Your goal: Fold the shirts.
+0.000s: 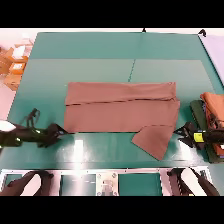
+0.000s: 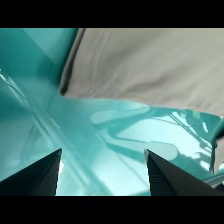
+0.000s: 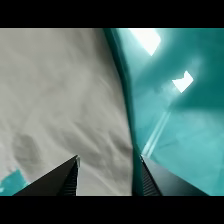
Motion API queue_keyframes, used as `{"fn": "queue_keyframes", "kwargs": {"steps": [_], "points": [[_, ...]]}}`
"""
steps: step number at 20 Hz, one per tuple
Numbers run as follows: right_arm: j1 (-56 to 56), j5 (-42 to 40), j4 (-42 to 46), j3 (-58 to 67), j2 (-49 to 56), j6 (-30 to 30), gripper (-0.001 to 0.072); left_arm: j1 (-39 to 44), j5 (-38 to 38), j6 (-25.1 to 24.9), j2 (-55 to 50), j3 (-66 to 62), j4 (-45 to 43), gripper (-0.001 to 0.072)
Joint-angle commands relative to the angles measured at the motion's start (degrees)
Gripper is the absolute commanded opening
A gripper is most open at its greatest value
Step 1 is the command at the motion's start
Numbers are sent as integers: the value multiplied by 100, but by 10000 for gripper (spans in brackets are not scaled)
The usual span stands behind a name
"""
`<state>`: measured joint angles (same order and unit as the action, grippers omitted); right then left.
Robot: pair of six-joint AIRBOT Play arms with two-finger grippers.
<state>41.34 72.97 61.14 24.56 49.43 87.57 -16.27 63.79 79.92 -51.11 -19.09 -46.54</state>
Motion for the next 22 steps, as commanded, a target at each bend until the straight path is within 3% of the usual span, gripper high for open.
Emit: {"fn": "queue_keyframes", "kwargs": {"steps": [1, 5, 8, 9, 10, 11, 13, 16, 17, 18, 20, 21, 22], "points": [[-197, -332, 22, -369, -184, 26, 456, 960, -1899, -44, 151, 776, 1113, 599], [-201, -361, 20, -369, -179, 28, 456, 2155, -4013, 20, 22, 765, 2052, 597], [-332, -354, -20, -411, -179, 31, 466, 2216, -4188, 9, -431, 662, 2267, 584], [-391, -350, -22, -476, -179, 39, 532, 2216, -4138, -11, -549, 621, 2326, 426], [-442, -326, -13, -568, -179, 52, 542, 2216, -4011, -144, -625, 557, 2400, 348], [-446, -321, -17, -669, -179, 52, 542, 2216, -3891, -308, -629, 490, 2457, 347], [-446, -356, -28, -828, -177, 144, 542, 2216, -3652, -551, -627, 328, 2465, 36], [-448, -507, -232, -846, -138, 131, 542, 2216, -3582, -546, -627, 256, 2459, 24], [-448, -662, -407, -870, -42, 61, 505, 2216, -3571, -553, -627, 256, 2437, 24], [-448, -732, -678, -909, 90, -138, 340, 2216, -3565, -564, -627, 256, 2426, 24], [-446, -684, -1349, -981, 387, -769, 85, 2192, -3412, -697, -627, 254, 2426, 24], [-444, -577, -1504, -957, 461, -1025, 22, 2100, -3150, -761, -621, 236, 2356, 23], [-439, -428, -1506, -866, 459, -1051, 21, 1880, -2691, -796, -621, 140, 2090, 23]]}}
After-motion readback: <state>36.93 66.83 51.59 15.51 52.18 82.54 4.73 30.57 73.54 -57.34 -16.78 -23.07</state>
